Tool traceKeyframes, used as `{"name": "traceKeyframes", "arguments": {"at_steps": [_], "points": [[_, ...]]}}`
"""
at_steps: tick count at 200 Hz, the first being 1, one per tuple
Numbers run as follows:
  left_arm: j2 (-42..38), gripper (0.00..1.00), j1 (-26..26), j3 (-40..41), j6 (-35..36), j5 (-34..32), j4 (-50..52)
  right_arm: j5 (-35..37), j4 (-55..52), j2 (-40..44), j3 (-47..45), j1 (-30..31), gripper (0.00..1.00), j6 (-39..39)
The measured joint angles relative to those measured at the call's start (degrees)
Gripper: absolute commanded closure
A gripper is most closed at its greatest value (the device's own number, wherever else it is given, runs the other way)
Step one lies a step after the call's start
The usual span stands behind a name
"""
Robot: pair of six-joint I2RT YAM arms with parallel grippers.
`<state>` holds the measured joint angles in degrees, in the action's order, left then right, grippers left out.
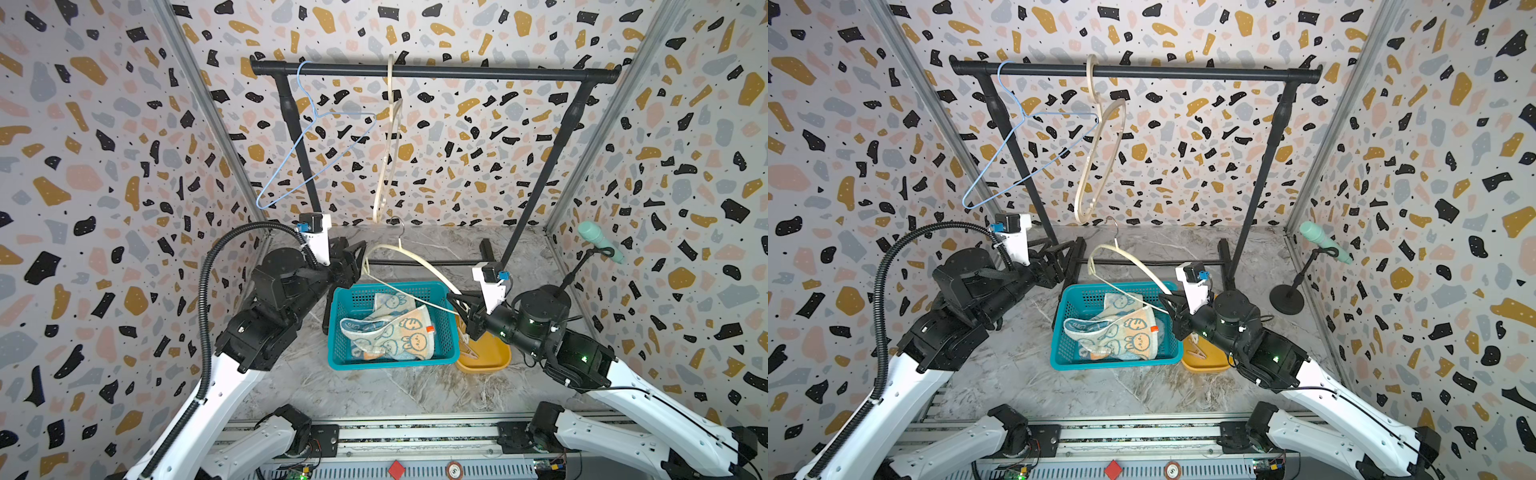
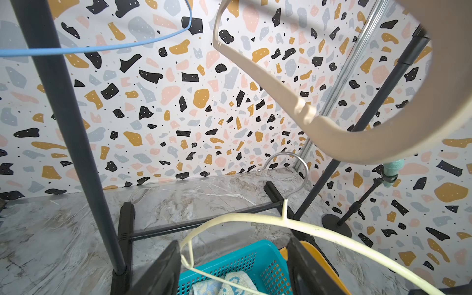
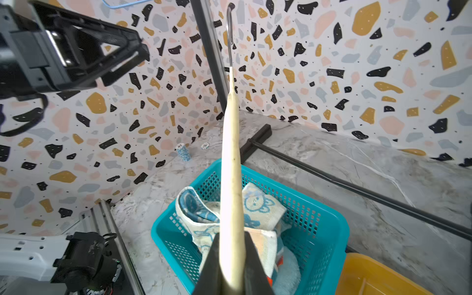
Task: Remove the clothespins securing towels to the hanger
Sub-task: Place the hanger on the clothesline.
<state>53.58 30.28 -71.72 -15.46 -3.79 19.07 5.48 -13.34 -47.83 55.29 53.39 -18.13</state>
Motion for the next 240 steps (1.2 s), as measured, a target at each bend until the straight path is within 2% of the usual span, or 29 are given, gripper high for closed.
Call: {"name": "traceKeyframes", "arguments": {"at_steps": [65, 105, 163, 240], "points": [[0.13, 0.34, 0.00, 0.00, 0.09, -0.90, -0.13, 12.66, -5.64, -0.15, 2.95, 0.00, 1.00, -0.63], [0.48, 0.34, 0.00, 0.00, 0.07, -1.53, -0.11, 18.14, -5.60, -0.28, 5.51, 0.00, 1.00, 1.92], [0.68, 0.34, 0.00, 0.00, -0.11, -4.17, -0.09, 22.21, -2.36, -2.14, 13.40, 0.00, 1.00, 9.38], [1.49, 0.34, 0.00, -0.02, -0.44, -5.81, -0.17, 24.20, 4.59, -6.56, 22.53, 0.00, 1.00, 19.98]]}}
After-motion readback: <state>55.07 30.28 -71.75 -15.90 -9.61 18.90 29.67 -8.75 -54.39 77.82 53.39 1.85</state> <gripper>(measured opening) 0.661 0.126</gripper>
